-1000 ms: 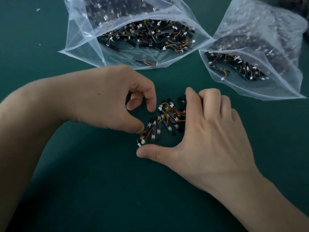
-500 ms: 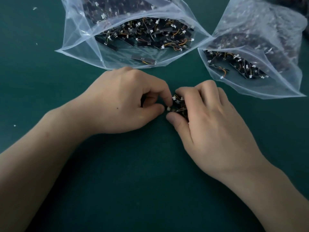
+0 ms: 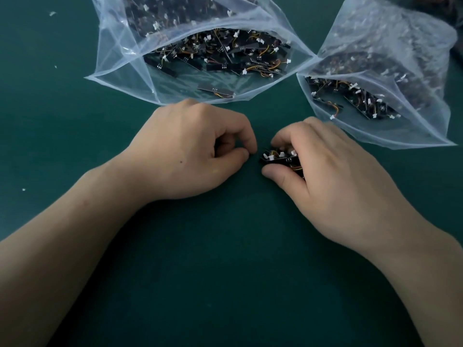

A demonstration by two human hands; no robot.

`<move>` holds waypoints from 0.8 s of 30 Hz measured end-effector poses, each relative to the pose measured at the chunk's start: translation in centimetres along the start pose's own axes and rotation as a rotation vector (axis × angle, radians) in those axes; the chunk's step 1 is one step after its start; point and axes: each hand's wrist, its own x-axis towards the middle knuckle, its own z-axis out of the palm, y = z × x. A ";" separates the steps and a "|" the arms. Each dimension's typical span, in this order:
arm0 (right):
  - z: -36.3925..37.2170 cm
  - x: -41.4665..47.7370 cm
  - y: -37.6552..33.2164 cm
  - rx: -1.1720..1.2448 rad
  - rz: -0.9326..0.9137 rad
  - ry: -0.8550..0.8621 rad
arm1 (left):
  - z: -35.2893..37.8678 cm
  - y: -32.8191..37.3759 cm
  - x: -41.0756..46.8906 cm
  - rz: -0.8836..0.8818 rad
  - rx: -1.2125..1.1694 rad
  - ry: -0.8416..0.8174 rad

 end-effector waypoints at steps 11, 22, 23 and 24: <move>1.0 -0.1 0.7 -0.014 -0.154 0.126 | 0.1 0.1 0.0 -0.001 0.020 0.013; 0.1 1.9 4.2 0.051 -0.020 0.539 | 0.1 -0.1 0.0 0.003 0.023 0.017; 0.2 2.1 4.5 0.010 0.033 0.543 | 0.2 -0.1 0.0 0.005 0.022 0.016; 0.3 2.1 4.7 -0.042 0.096 0.531 | 0.2 -0.1 0.0 0.006 0.022 0.017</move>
